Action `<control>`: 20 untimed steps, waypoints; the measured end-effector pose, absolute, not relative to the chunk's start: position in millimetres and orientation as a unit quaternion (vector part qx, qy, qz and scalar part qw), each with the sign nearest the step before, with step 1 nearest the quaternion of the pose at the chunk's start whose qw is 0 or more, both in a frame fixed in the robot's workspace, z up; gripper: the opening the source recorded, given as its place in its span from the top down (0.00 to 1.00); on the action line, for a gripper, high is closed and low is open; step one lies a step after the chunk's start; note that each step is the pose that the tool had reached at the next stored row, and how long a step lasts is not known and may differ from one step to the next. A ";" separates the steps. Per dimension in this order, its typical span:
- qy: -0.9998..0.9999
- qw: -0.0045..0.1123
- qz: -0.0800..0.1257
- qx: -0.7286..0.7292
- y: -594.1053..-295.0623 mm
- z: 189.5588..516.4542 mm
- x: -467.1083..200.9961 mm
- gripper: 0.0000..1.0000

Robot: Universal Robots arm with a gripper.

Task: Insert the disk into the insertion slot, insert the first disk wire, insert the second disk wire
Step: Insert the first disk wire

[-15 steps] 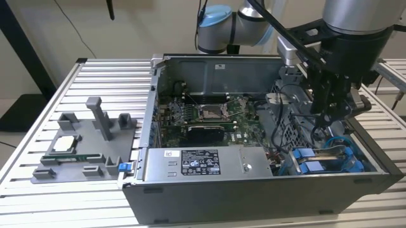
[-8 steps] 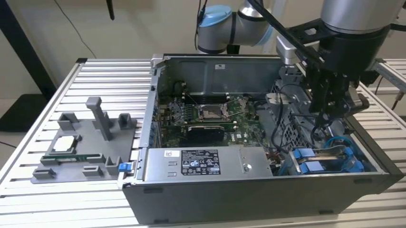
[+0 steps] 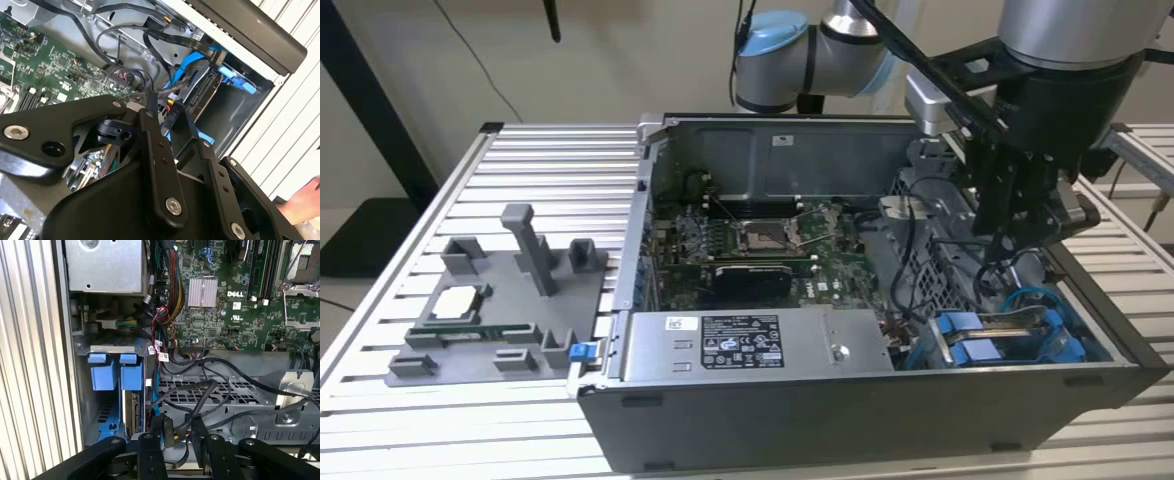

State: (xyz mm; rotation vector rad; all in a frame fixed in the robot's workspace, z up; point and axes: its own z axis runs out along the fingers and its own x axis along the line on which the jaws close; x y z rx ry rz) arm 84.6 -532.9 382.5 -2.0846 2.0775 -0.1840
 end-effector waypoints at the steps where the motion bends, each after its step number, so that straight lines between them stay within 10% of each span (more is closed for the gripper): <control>1: 0.701 0.096 -0.062 -0.704 -532.9 382.5 84.6 0.00; 2: 0.701 0.096 -0.062 -0.704 -532.9 382.5 84.6 0.00; 3: 0.701 0.096 -0.062 -0.704 -532.9 382.5 84.6 1.00; 20: 0.701 0.096 -0.062 -0.704 -532.9 382.1 84.7 1.00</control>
